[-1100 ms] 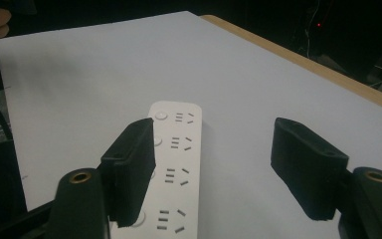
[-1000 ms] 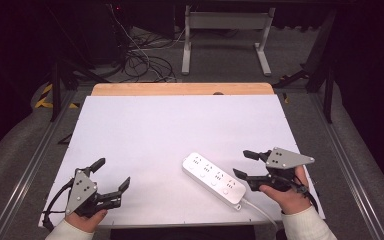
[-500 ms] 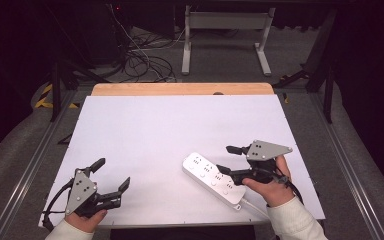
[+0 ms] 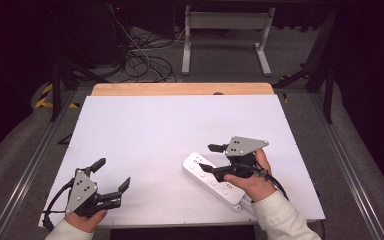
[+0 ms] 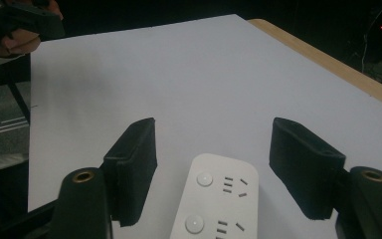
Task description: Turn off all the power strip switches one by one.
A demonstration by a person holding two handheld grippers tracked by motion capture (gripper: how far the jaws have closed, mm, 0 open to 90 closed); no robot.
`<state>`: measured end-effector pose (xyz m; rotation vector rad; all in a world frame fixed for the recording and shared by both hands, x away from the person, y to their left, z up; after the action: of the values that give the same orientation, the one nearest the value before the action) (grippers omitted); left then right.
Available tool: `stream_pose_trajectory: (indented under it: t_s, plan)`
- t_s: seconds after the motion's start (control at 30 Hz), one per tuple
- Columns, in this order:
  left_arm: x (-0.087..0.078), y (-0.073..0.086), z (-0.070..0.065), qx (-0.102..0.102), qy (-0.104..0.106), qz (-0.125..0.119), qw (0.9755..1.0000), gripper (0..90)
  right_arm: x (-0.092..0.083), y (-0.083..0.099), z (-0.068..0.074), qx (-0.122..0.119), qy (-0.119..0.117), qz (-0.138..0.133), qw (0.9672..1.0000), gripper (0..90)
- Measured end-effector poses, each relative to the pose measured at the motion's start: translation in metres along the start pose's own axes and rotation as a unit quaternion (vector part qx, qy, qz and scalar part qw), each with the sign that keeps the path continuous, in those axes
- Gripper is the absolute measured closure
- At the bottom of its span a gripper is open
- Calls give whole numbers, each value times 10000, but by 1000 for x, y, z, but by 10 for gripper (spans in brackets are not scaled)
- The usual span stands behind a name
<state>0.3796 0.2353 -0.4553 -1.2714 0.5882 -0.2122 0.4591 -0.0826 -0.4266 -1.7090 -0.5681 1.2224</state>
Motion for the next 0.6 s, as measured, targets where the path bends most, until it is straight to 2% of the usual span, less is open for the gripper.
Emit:
stream_pose_trajectory:
  t_s: [0.37,0.5,0.53,0.6]
  plan:
    - [0,0,0,-7,0,-9,10000,108,16,-2,2,-19,-87,82,9999,366]
    - [0,0,0,-11,1,-10,10000,108,17,-3,1,-20,-55,71,10000,380]
    - [0,0,0,-10,1,-6,10000,108,17,-4,1,-37,-67,49,10000,460]
    - [0,0,0,-8,1,-7,10000,107,17,-4,1,-88,-78,102,9999,562]
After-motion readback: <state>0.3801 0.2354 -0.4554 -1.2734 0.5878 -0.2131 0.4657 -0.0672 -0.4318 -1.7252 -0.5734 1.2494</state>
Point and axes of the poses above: each handheld gripper's, and its own axes: x roughly forward along the jaws, y roughly out of its underside, z roughly to its left, the point moved 6 cm from there along x, roughly forward along the jaws, and after that the axes turned 2 degrees about z, right-handed, at the moved point
